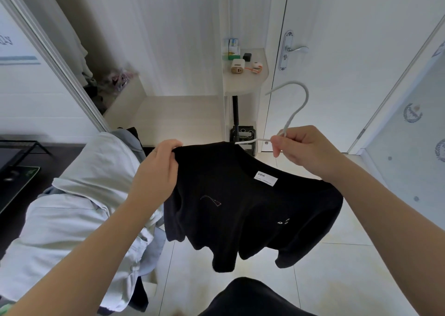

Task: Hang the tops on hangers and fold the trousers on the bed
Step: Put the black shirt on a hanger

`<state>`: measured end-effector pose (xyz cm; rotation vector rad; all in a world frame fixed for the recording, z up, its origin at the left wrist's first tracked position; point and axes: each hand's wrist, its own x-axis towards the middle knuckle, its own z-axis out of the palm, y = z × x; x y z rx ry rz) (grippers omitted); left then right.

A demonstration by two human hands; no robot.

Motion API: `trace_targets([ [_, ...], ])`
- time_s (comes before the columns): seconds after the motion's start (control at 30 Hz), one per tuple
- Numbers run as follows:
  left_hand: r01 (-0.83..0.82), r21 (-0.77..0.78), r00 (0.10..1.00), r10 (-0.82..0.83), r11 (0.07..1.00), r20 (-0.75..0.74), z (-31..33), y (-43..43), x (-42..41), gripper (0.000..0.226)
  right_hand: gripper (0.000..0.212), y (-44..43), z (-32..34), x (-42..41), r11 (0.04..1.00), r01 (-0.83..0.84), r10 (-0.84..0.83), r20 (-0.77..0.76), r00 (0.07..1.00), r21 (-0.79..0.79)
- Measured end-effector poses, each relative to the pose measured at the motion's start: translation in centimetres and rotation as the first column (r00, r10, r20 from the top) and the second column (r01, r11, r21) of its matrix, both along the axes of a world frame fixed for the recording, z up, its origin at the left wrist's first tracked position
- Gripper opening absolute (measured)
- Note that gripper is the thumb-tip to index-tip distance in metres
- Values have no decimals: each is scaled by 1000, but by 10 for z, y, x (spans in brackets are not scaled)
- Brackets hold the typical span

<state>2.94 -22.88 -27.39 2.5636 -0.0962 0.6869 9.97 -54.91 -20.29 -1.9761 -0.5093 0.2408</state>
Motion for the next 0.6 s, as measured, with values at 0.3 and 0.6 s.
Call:
trace_targets([
  [0.3,33,-109,983,-52,993,-176,-11,-1,-5,42,37,-9,5,8,999,8,-8,14,1000,-46],
  [0.6,-21,-192,998,10,981,-60,17,11,-6,22,37,-11,3,-2,988,-94,75,-147,986,-122],
])
